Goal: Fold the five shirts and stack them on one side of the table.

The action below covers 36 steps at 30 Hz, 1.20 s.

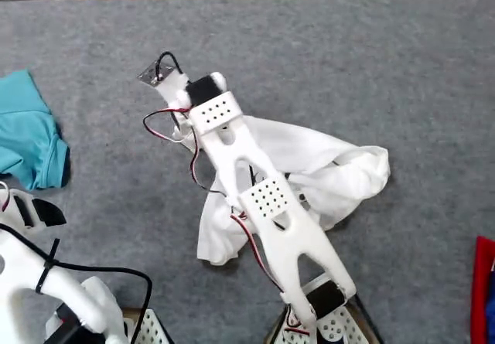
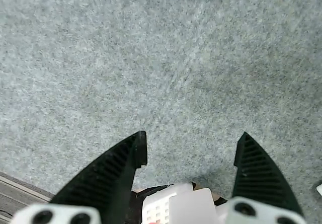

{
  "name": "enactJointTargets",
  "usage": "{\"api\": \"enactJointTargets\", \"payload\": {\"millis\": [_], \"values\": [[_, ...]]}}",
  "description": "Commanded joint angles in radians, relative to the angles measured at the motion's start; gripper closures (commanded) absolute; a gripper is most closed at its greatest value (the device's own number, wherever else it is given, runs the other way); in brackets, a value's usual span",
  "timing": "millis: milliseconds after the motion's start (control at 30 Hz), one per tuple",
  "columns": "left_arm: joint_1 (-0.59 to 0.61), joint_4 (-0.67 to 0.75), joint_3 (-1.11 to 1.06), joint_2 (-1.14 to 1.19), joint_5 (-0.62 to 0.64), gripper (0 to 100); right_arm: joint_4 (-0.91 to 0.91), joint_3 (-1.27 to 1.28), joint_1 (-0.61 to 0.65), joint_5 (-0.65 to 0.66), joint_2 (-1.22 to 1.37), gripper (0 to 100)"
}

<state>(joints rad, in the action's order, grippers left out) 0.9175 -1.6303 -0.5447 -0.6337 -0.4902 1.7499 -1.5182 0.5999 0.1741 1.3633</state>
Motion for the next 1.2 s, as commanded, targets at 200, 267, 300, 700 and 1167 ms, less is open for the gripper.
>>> {"api": "enactJointTargets", "payload": {"millis": [200,267,300,700,1167], "values": [[-0.005,-0.005,0.006,-0.019,-0.009,71,0.032,-0.150,-0.091,-0.126,-0.036,99.3],[-0.009,-0.006,0.005,-0.019,-0.009,71,0.034,-0.147,-0.105,-0.155,-0.093,99.3],[-0.012,-0.006,0.005,-0.018,-0.008,71,0.034,-0.150,-0.119,-0.170,-0.125,99.3],[-0.430,-0.075,0.008,-0.012,0.029,71,0.031,-0.148,-0.524,-0.181,-0.426,99.3],[-1.086,0.201,0.003,0.051,0.419,71,-0.204,-0.128,-0.792,-0.176,-0.383,99.3]]}}
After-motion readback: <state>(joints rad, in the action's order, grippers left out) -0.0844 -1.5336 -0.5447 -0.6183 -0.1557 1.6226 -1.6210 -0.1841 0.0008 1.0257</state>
